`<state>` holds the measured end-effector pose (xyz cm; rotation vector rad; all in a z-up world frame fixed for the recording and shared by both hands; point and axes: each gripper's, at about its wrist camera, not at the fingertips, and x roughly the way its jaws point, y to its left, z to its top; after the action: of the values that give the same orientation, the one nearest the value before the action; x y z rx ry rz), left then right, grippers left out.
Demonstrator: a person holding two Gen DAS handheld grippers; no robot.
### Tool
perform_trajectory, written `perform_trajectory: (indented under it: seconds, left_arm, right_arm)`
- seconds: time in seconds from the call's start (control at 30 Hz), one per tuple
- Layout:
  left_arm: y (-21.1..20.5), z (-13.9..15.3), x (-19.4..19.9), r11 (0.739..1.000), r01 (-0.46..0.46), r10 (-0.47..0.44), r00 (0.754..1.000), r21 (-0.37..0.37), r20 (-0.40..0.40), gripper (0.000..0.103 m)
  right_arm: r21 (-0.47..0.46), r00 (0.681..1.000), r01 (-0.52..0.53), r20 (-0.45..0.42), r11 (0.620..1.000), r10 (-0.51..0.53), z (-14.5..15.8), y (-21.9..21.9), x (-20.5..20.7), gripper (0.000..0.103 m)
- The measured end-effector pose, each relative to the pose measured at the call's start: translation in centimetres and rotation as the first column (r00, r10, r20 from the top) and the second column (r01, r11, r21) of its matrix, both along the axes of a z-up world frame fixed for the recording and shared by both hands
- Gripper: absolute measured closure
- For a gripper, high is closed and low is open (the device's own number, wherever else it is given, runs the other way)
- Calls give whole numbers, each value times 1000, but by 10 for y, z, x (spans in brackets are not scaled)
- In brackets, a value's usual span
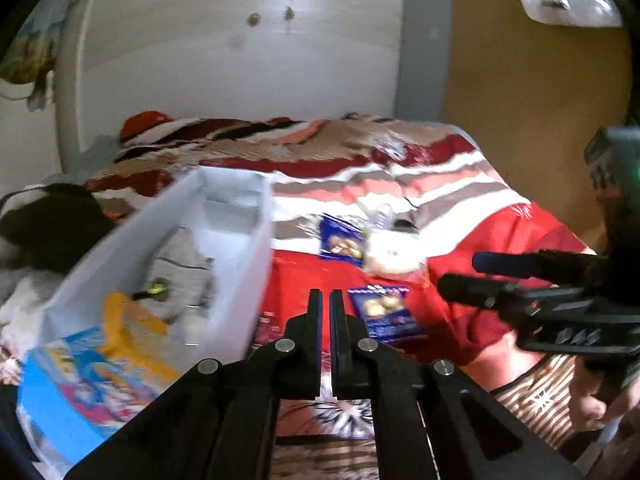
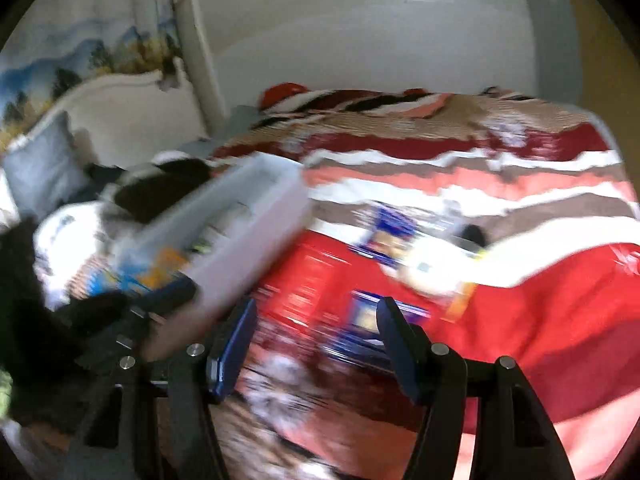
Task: Organize objects
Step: 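Move both grippers back from the box to the snacks on the bed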
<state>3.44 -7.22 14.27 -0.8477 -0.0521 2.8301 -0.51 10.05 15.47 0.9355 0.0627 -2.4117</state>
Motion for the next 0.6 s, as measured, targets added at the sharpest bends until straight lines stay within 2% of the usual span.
perform_trajectory:
  seconds: [0.07, 0.2, 0.3, 0.37, 0.47, 0.5, 0.53, 0.6]
  left_arm:
    - [6, -12, -8, 999, 34, -35, 999, 31, 32, 99]
    - [22, -38, -19, 997, 78, -79, 995, 13, 64, 99]
    - [30, -58, -27, 996, 57, -52, 996, -65, 66, 98]
    - [31, -75, -32, 993, 45, -35, 996, -108, 87, 98]
    - [30, -115, -47, 981, 22, 12, 986, -194, 169, 93]
    - [27, -130, -56, 980, 20, 26, 973, -197, 228, 92]
    - [24, -131, -58, 984, 19, 23, 973, -177, 232, 92]
    - [16, -126, -59, 993, 15, 14, 971, -119, 238, 92]
  right_arm:
    - [41, 999, 41, 8, 998, -42, -17, 12, -3, 42]
    - [-1, 989, 117, 93, 993, -117, -58, 34, -20, 42]
    - [-11, 977, 166, 138, 986, -163, -85, 43, -38, 42]
    - [1, 975, 174, 137, 985, -173, -99, 45, -46, 41]
    - [39, 979, 109, 169, 993, -114, -134, 47, -59, 32]
    - [38, 984, 92, 150, 995, -96, -142, 49, -58, 32]
    - [15, 988, 87, 130, 996, -88, -141, 52, -54, 31]
    - [-13, 988, 67, 142, 998, -64, -138, 54, -53, 23]
